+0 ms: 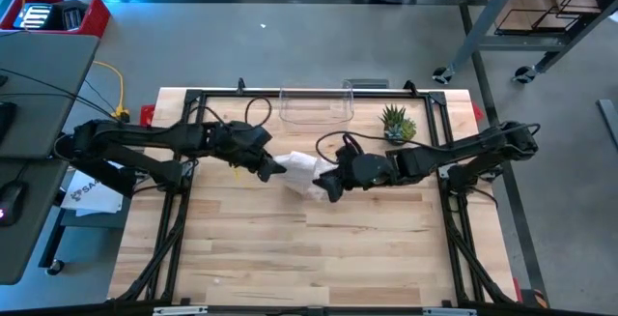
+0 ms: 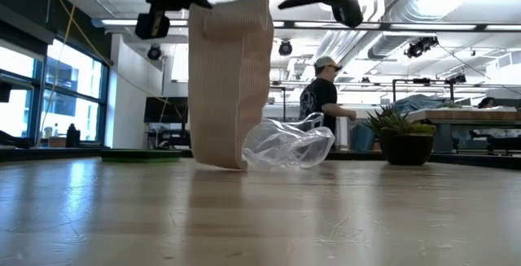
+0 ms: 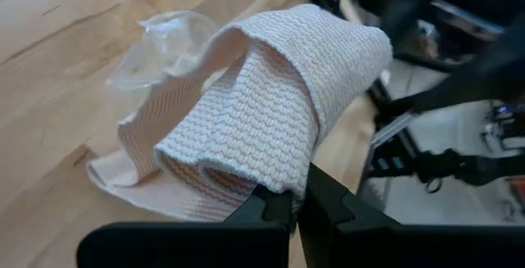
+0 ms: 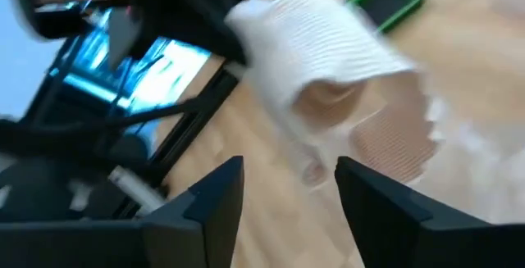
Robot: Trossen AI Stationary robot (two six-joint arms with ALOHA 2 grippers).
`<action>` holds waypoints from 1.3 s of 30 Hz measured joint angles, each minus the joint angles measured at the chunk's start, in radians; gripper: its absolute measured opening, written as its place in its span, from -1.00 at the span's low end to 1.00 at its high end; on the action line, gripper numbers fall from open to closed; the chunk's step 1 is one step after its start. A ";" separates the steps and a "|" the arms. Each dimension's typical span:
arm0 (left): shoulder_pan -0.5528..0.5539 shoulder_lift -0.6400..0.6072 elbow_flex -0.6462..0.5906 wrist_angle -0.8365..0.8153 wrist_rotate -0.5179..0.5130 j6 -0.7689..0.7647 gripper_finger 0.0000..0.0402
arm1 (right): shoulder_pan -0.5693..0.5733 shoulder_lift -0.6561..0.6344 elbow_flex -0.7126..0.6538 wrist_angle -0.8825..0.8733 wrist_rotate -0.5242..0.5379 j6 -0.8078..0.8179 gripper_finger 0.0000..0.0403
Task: Roll bandage
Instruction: Roll the bandage
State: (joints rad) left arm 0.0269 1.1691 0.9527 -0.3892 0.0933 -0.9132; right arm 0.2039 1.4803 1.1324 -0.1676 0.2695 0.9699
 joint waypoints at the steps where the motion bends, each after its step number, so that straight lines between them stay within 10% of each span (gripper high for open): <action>1: 0.000 -0.014 0.000 0.000 -0.003 -0.007 -1.00 | -0.001 0.000 0.000 0.002 0.024 -0.017 -0.06; 21: 0.006 -0.070 0.000 0.077 -0.030 -0.054 -1.00 | -0.087 0.001 0.000 0.142 -0.065 -0.193 -0.08; 30: 0.012 -0.070 0.000 0.097 -0.057 -0.053 -1.00 | -0.087 0.006 0.000 0.148 -0.047 -0.119 -0.89; 39: 0.012 -0.070 0.001 0.051 -0.075 -0.024 -1.00 | -0.080 -0.006 0.000 0.201 -0.063 0.045 -1.00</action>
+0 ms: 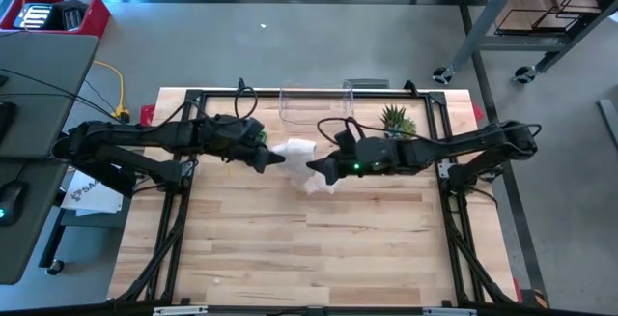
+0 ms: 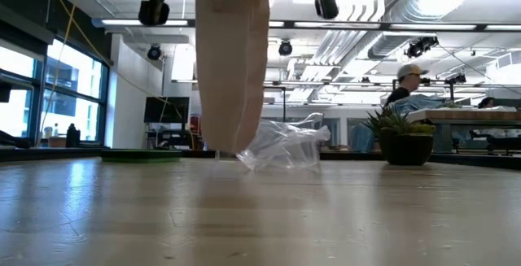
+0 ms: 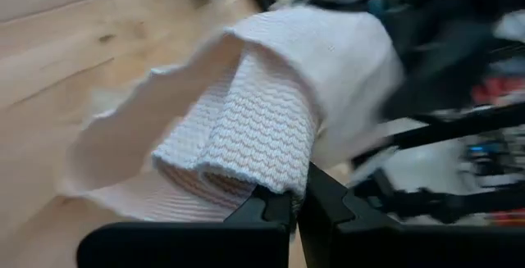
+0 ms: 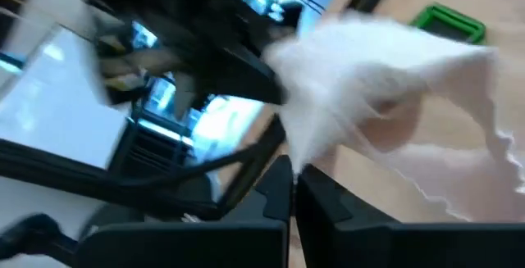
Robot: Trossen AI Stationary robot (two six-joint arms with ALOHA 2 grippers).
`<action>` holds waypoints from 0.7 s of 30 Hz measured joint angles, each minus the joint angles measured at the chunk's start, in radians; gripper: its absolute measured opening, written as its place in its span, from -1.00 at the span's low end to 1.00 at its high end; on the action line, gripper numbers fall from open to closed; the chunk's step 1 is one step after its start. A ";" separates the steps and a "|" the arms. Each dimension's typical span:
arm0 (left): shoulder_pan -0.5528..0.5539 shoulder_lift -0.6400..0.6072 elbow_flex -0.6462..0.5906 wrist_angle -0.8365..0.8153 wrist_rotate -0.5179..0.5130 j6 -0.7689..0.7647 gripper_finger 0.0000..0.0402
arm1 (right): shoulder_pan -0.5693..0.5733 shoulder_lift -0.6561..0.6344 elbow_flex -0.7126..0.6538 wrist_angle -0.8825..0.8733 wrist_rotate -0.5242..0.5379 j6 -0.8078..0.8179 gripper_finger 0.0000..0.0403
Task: Roll bandage
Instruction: Roll the bandage
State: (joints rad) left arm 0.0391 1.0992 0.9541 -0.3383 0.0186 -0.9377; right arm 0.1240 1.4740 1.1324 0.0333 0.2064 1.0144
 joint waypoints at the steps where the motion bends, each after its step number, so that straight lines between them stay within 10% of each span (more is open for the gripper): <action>1: 0.000 0.000 0.000 -0.032 -0.010 0.011 -1.00 | 0.001 -0.009 0.000 0.008 0.006 0.005 -1.00; 9: -0.010 -0.002 0.000 -0.179 0.004 0.164 -0.99 | -0.022 -0.128 0.000 -0.030 0.148 -0.001 -1.00; 21: -0.177 -0.118 0.000 -0.295 0.065 0.596 -1.00 | 0.111 -0.348 0.000 -0.568 0.339 0.278 -1.00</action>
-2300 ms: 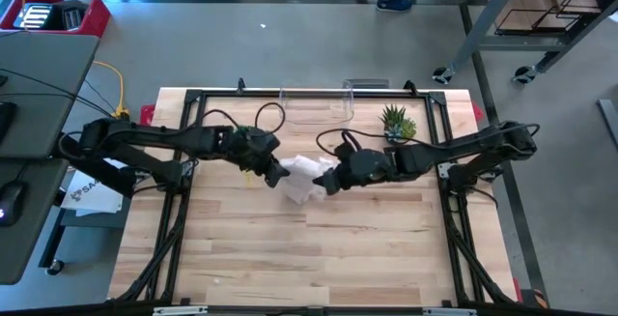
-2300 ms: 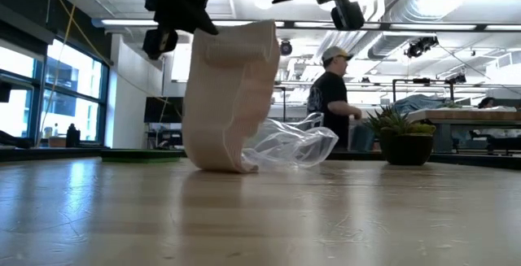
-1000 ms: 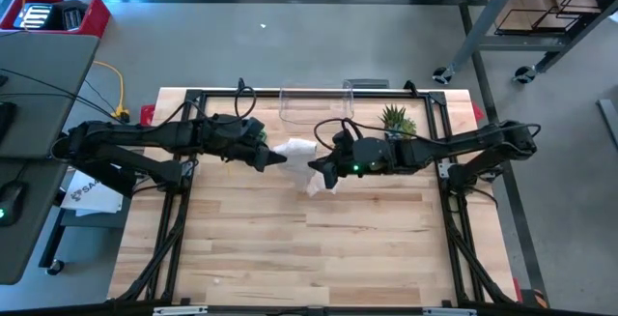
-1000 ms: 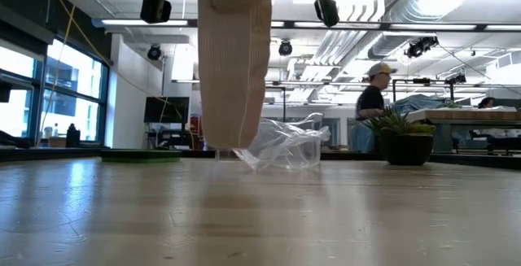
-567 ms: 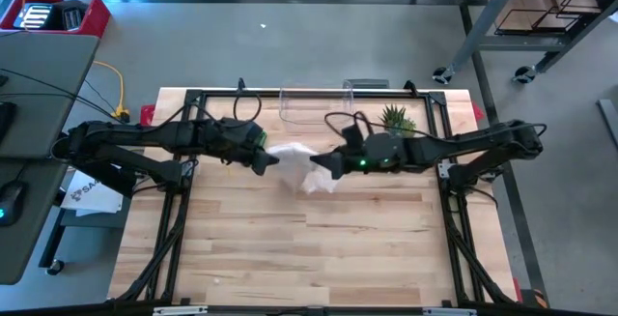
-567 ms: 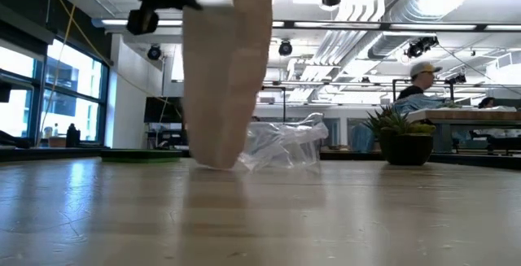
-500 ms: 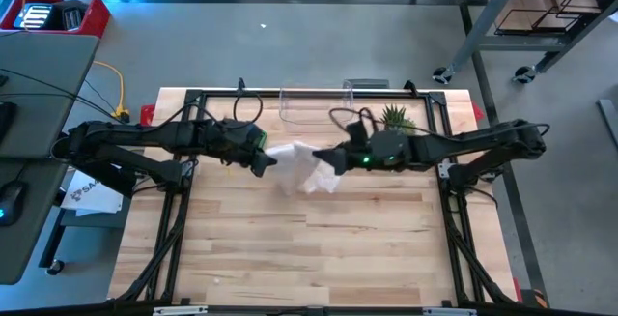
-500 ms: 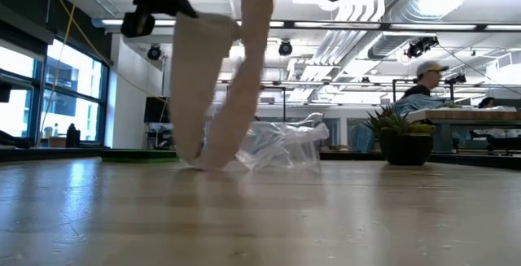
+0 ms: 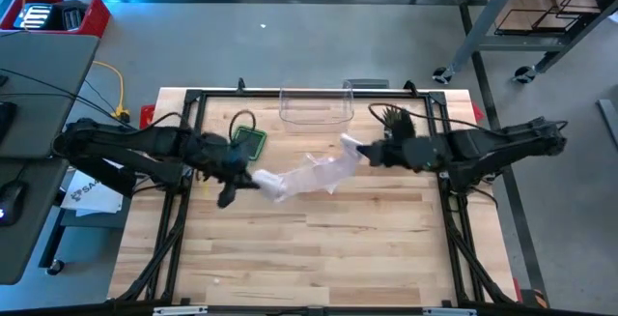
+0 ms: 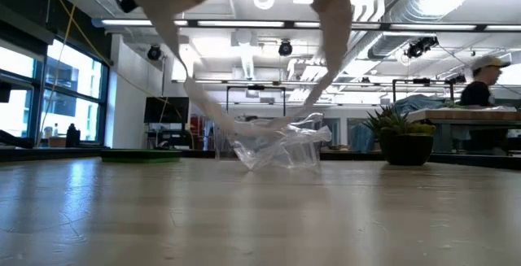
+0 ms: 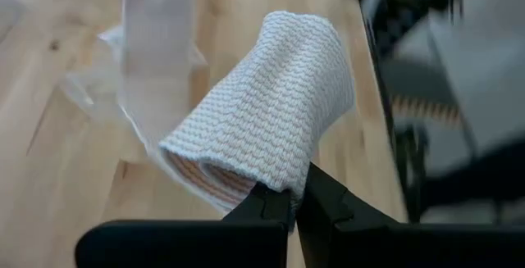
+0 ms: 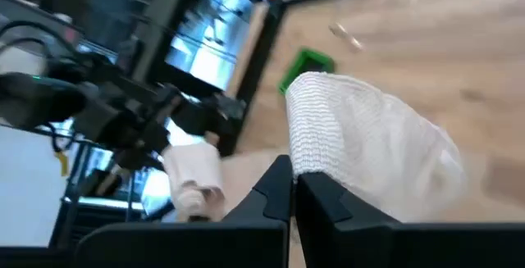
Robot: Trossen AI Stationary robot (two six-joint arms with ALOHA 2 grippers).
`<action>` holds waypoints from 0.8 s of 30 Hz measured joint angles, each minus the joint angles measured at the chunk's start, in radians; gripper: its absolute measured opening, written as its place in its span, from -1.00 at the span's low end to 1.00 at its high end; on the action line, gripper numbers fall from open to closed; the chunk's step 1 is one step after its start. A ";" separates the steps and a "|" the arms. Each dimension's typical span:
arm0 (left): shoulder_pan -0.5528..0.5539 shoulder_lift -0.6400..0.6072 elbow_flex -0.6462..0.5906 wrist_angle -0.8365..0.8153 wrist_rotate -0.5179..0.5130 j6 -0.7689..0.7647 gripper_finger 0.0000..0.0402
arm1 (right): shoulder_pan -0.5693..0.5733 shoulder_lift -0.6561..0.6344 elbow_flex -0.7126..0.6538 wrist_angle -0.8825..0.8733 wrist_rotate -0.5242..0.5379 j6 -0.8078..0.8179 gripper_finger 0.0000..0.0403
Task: Roll bandage
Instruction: Roll the bandage
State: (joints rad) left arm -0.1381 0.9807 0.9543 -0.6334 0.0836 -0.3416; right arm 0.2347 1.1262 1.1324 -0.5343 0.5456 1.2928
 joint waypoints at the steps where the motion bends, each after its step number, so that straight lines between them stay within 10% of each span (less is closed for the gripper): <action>1: -0.018 -0.005 0.000 -0.030 0.001 0.032 -1.00 | 0.028 -0.008 0.000 -0.042 0.016 0.041 -1.00; 15: -0.132 0.097 -0.017 -0.243 0.001 0.317 -1.00 | 0.385 0.060 0.000 -0.372 0.168 0.654 -1.00; 24: -0.182 0.215 -0.088 -0.331 -0.001 0.324 -1.00 | 0.445 0.170 -0.002 -0.607 -0.101 0.824 -1.00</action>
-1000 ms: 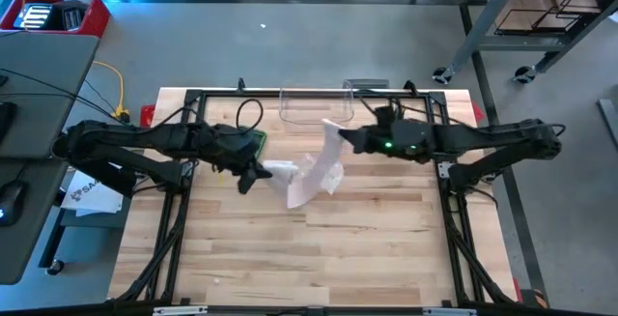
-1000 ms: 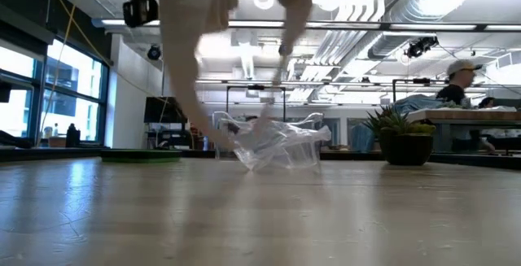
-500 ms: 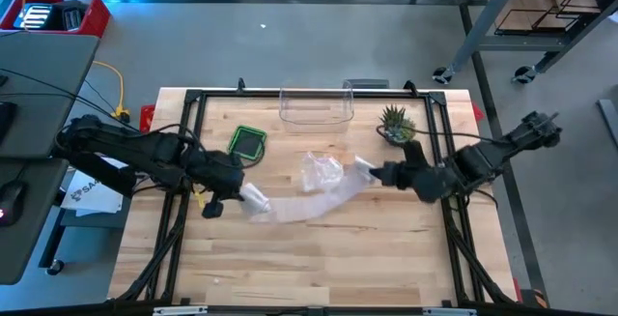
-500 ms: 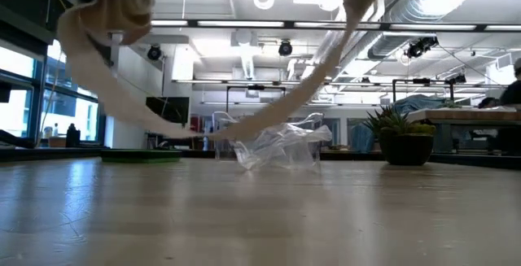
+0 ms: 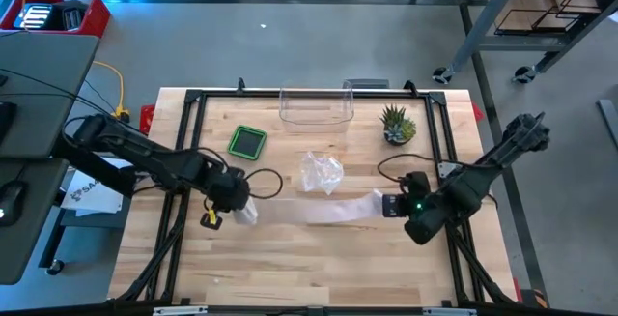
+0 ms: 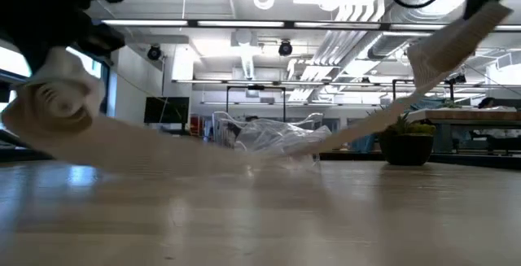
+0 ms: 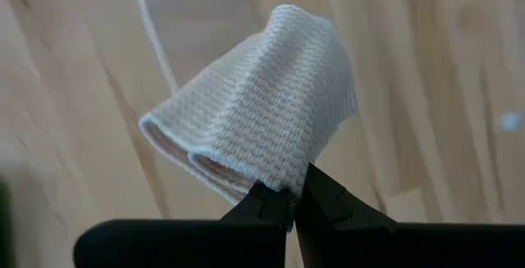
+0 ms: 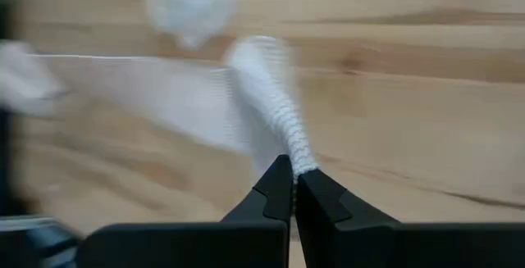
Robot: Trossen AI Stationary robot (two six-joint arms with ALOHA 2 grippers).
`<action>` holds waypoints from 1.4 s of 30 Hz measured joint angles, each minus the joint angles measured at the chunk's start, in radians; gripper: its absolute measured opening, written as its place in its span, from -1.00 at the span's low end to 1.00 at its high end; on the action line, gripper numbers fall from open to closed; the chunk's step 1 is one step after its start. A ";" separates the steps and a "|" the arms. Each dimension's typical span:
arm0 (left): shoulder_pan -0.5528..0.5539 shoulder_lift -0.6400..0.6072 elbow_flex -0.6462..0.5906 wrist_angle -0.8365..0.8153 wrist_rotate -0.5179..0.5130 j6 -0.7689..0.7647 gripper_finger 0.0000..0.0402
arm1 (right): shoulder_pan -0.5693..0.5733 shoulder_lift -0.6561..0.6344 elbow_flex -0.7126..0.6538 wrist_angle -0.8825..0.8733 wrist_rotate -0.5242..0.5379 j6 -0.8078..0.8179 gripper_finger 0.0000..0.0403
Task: Roll bandage
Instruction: Roll the bandage
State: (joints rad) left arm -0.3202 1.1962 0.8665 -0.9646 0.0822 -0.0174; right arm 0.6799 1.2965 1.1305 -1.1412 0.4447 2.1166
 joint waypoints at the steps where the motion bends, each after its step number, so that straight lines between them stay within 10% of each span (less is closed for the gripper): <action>1: -0.007 0.006 -0.014 -0.003 0.000 -0.013 -1.00 | -0.005 0.006 0.000 -0.028 -0.039 -0.001 -1.00; 29: -0.060 0.034 -0.098 0.042 0.078 -0.083 -0.88 | -0.001 0.025 0.000 0.088 -0.303 -0.001 -1.00; 42: -0.061 0.034 -0.098 0.045 0.152 -0.092 -0.25 | -0.001 0.025 0.000 0.116 -0.309 0.000 -1.00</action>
State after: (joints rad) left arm -0.3813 1.2301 0.7690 -0.9199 0.2344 -0.1097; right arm 0.6788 1.3216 1.1305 -1.0256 0.1359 2.1165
